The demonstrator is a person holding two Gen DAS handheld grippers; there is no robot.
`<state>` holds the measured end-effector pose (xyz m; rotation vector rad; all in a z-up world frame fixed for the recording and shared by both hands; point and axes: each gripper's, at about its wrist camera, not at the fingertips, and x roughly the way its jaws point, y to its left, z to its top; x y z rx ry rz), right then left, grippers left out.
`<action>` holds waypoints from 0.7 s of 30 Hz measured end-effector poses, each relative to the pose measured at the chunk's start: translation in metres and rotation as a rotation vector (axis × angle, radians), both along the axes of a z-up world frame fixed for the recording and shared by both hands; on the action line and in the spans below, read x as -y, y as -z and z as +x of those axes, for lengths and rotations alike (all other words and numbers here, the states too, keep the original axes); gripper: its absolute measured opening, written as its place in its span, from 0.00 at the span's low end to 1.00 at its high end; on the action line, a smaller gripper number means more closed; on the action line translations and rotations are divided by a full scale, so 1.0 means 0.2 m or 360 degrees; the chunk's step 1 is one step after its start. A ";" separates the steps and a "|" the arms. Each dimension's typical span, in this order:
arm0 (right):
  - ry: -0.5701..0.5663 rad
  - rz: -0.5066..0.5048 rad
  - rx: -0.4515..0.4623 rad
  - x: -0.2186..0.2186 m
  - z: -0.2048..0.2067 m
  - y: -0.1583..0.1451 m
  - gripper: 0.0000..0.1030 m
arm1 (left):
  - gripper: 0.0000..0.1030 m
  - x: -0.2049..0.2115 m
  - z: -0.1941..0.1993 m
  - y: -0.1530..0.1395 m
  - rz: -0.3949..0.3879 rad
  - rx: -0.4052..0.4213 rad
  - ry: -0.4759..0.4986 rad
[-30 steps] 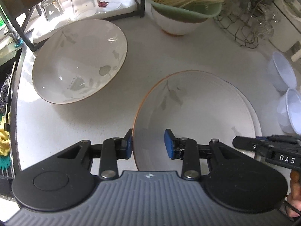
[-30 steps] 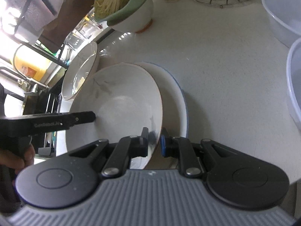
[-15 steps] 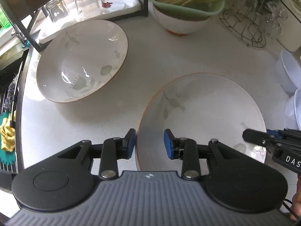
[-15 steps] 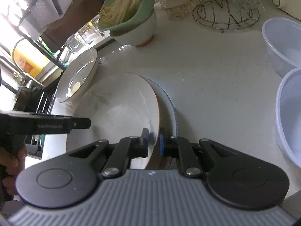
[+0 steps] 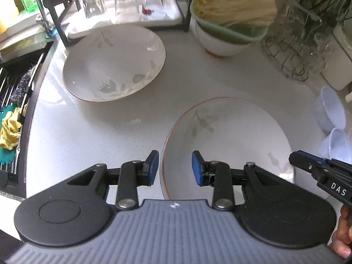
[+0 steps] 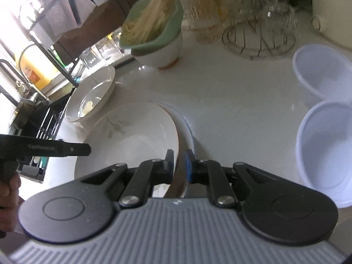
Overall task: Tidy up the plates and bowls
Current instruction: 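Open both grippers and raise them off the stacked plates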
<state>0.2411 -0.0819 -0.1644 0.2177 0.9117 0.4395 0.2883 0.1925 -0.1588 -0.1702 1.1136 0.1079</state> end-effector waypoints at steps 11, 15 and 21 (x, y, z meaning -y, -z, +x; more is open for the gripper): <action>0.0000 0.0025 0.0232 0.15 -0.13 -0.25 0.14 | 0.37 0.07 -0.18 -0.38 -0.0114 0.0240 -0.0101; 0.0003 0.0056 0.0301 0.20 -0.20 -0.34 0.15 | 0.37 0.14 -0.27 -0.50 -0.0129 0.0297 -0.0099; 0.0010 0.0109 0.0387 0.29 -0.32 -0.50 0.15 | 0.37 0.30 -0.39 -0.73 -0.0104 0.0453 -0.0005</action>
